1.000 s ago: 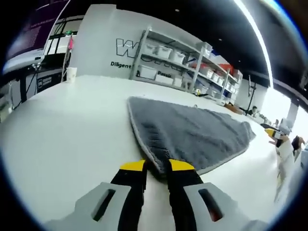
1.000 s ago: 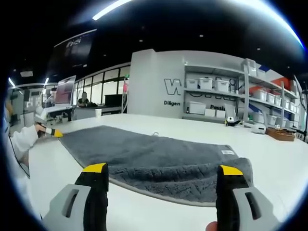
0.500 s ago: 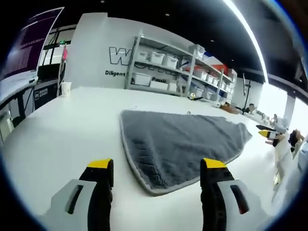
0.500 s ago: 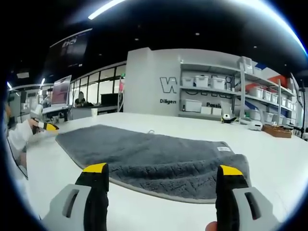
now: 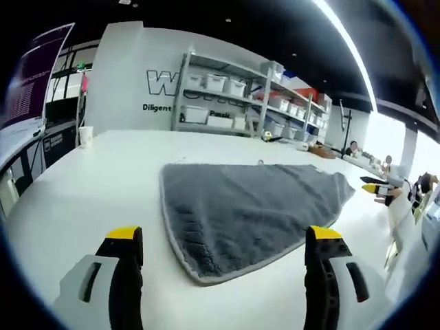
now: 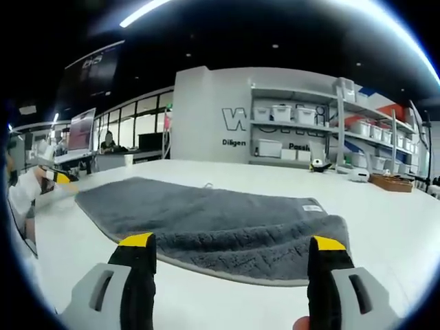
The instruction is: Open the folded towel by lifting each exposed corner and separating the folded layers until the towel lies flat within the target outline without major curled edges
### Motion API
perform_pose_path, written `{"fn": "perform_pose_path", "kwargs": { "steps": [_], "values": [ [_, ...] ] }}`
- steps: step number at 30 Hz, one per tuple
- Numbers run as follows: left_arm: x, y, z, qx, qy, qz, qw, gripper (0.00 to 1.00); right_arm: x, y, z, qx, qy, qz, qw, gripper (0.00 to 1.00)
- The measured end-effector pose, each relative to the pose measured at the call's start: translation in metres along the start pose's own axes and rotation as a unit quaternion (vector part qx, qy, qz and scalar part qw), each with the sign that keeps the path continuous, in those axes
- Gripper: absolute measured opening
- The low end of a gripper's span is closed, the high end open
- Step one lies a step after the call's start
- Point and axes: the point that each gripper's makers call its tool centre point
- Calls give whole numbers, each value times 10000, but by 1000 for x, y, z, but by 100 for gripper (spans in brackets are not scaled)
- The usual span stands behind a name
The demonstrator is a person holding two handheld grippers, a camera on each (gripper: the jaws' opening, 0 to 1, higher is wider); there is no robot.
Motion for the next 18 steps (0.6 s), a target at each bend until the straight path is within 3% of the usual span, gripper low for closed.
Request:
{"fn": "perform_pose_path", "kwargs": {
  "steps": [10,18],
  "values": [
    [3,-5,4,-130,-20,-101,9999,99,18,-5,5,-82,-213,-55,9997,91],
    [6,-9,4,-112,-24,-175,9998,99,52,-15,14,-212,-627,-173,9977,90]
  ]
}}
Point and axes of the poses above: the point that each gripper's makers call its tool centre point, and the gripper's own axes: z roughly backward along the fingers, x roughly to its right, y roughly out of its top, and after that the axes turned 1 degree about -y, right-handed
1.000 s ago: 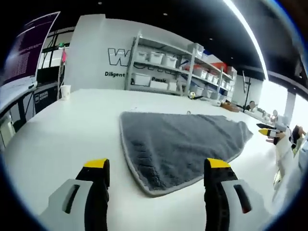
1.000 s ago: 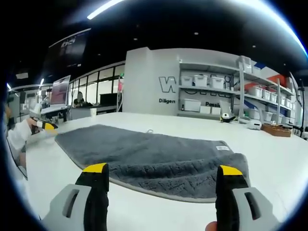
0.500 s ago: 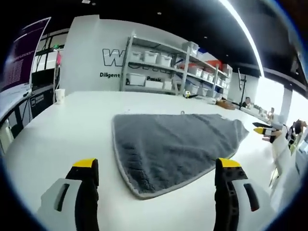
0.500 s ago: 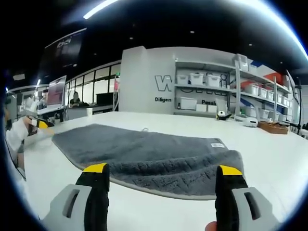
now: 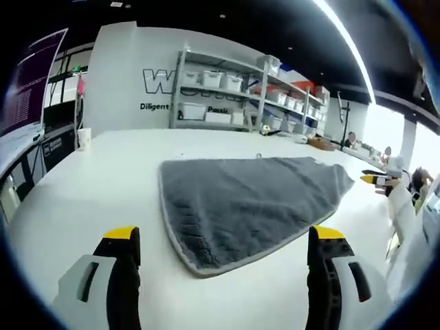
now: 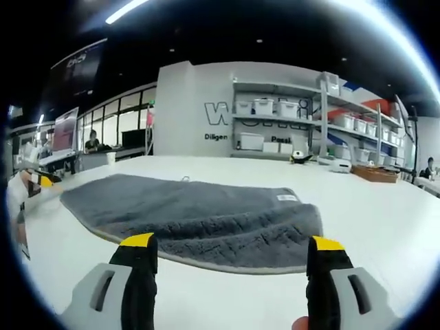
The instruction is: Open the folded towel by lifting each exposed corner and separating the folded layers until the towel lies flat within the target outline without major curled edges
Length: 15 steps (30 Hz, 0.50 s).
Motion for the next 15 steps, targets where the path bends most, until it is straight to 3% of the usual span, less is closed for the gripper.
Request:
{"fn": "perform_pose_path", "kwargs": {
  "steps": [12,15],
  "values": [
    [-2,-4,-11,-35,-154,39,9999,99,53,-16,-6,-214,-623,-598,9960,81],
    [-2,-4,-11,-10,-166,46,9999,99,58,-19,-9,-255,-659,-620,9956,78]
  ]
}}
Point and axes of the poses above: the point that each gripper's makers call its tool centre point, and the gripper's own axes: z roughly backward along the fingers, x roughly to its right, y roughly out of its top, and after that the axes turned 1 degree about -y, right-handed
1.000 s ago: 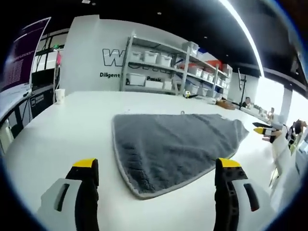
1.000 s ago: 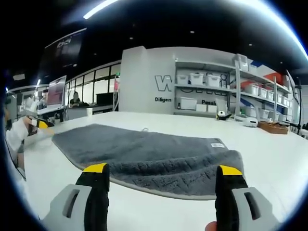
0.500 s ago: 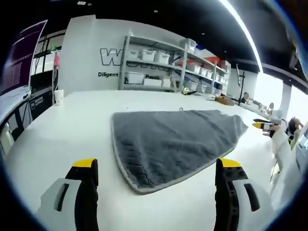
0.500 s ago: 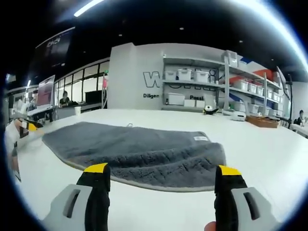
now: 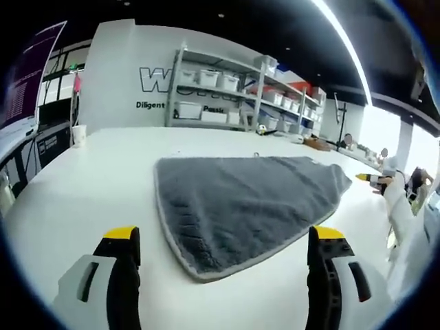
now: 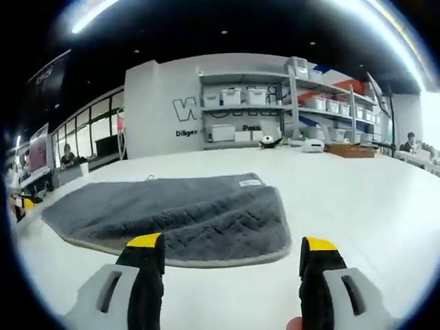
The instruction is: Open the folded towel by lifting each exposed corner and separating the folded layers until the towel lies flat within the target outline without major curled edges
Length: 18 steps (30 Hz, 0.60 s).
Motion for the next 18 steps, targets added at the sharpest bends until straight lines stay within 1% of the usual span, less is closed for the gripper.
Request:
{"fn": "perform_pose_path", "kwargs": {
  "steps": [1,5,8,11,17,18],
  "values": [
    [0,0,0,2,-10,14,10000,99,2,-2,-2,-69,-9,-66,10000,77],
    [0,-2,3,2,-9,31,10000,99,9,-3,-6,-109,-82,-194,9997,70],
    [0,-3,4,10,-4,51,10000,99,17,-4,-8,-80,-212,-351,9991,64],
    [-1,-4,5,-1,3,57,10000,99,23,-6,-10,-55,-267,-590,9979,58],
    [-1,-1,5,51,-21,87,9999,99,24,-12,-12,-157,-326,-603,9975,48],
    [0,-1,4,48,-36,94,9999,99,25,-14,-12,-183,-322,-583,9976,45]
  ]
}}
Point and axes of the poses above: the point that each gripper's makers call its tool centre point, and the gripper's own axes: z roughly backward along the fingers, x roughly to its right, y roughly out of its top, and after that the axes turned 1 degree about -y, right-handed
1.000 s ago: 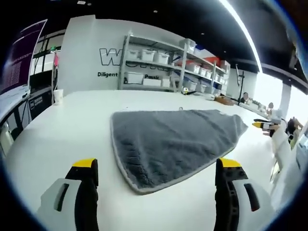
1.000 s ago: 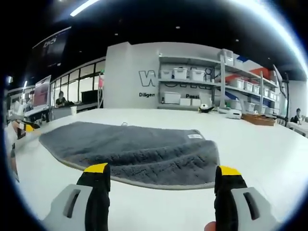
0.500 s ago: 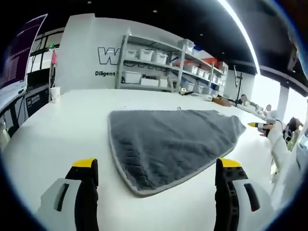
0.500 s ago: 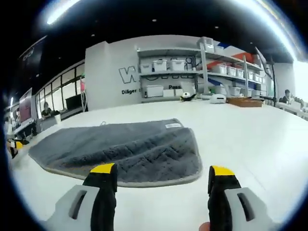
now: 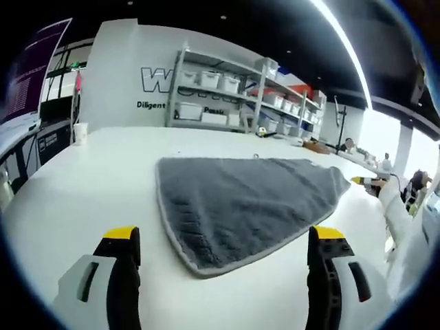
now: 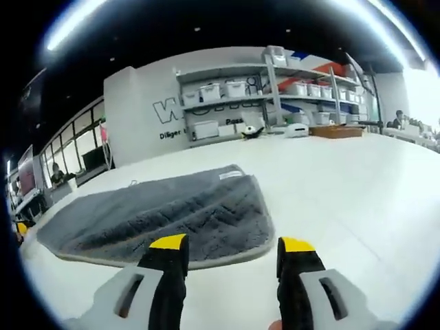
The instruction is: Open the folded towel by lifting each exposed corner and separating the folded layers until the towel lies flat within the target outline without major curled edges
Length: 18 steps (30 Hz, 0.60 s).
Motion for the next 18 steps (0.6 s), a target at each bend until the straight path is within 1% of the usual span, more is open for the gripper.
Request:
{"fn": "perform_pose_path", "kwargs": {
  "steps": [3,9,15,18],
  "values": [
    [2,0,-2,-15,-31,-9,10000,99,2,-5,-3,-77,-3,142,9999,36],
    [4,0,-5,-30,-64,-12,10000,99,5,-14,-9,-246,29,301,9992,28],
    [4,0,-7,-60,-79,-12,9999,99,11,-14,-10,-252,-56,437,9987,17],
    [4,-1,-8,-76,-70,-16,9999,99,13,-15,-12,-288,-141,616,9976,13]
  ]
}}
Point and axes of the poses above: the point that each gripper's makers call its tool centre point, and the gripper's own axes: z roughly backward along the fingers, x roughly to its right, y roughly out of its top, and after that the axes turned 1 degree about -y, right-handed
